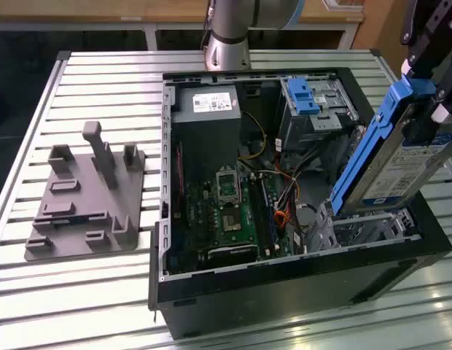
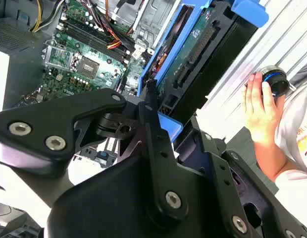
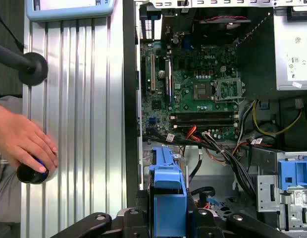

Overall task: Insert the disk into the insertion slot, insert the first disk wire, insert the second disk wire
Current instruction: 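Insert the disk into the insertion slot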

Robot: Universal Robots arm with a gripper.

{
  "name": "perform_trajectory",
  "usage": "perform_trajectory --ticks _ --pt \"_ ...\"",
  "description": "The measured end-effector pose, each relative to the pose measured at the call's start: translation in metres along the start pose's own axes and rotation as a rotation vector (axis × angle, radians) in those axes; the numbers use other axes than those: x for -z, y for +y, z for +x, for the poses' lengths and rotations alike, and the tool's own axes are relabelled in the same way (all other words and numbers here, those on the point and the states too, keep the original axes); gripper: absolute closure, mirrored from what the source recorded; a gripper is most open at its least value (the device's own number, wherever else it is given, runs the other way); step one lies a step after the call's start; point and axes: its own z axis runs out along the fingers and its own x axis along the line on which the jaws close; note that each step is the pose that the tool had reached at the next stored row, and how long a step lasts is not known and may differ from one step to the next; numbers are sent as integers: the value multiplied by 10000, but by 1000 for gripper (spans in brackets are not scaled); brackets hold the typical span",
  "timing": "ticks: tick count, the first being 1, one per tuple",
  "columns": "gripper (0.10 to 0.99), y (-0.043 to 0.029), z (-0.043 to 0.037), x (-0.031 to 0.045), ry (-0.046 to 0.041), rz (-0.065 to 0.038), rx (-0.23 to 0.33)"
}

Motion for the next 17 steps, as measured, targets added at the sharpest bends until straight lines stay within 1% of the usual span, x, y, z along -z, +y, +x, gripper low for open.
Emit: perform_trajectory --ticks 13,14,15,17 --pt "722 0 0 0 0 0 0" --pt "722 0 0 1 -21 0 1" --pt "722 0 0 0 -69 -1 3" --pt "722 1 2 0 -213 -4 7"
